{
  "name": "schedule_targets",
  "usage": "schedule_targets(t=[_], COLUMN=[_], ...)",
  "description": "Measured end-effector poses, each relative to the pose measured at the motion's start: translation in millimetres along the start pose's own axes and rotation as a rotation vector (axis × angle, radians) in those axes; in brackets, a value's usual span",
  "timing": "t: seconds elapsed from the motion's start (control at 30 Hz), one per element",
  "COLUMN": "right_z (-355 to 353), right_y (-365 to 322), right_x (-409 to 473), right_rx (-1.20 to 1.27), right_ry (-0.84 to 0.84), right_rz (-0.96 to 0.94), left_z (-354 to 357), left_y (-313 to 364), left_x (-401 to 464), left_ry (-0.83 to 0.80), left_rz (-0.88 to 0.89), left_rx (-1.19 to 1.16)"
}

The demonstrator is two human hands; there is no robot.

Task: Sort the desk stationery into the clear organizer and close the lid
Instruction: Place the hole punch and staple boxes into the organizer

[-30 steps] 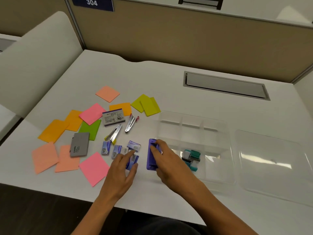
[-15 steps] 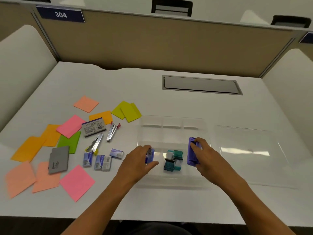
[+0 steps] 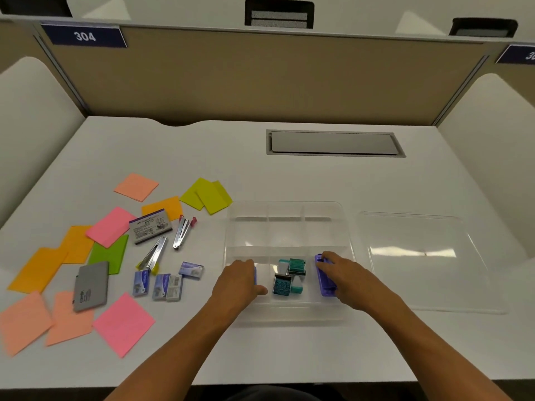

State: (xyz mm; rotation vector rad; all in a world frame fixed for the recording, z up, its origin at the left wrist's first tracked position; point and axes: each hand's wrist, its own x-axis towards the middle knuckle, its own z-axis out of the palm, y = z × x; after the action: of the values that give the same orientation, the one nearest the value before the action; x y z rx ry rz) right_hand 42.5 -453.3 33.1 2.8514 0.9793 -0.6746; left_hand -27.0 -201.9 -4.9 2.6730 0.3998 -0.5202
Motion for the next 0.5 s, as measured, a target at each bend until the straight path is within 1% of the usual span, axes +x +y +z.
schedule_targets(t=[0.3, 0.5], right_z=[9.5, 2.8], right_y=[2.0, 4.2], right_x=[7.2, 10.7], right_rx=[0.042, 0.096], right_ry=[-0.029, -0.037], right_rz=[0.003, 0.028], left_z=[6.1, 3.2], left_y=[6.3, 7.2], left_x=[4.6, 7.1], left_ry=[-0.046, -0.092], left_rz=[-0.034, -0.043], left_rx=[-0.005, -0.01])
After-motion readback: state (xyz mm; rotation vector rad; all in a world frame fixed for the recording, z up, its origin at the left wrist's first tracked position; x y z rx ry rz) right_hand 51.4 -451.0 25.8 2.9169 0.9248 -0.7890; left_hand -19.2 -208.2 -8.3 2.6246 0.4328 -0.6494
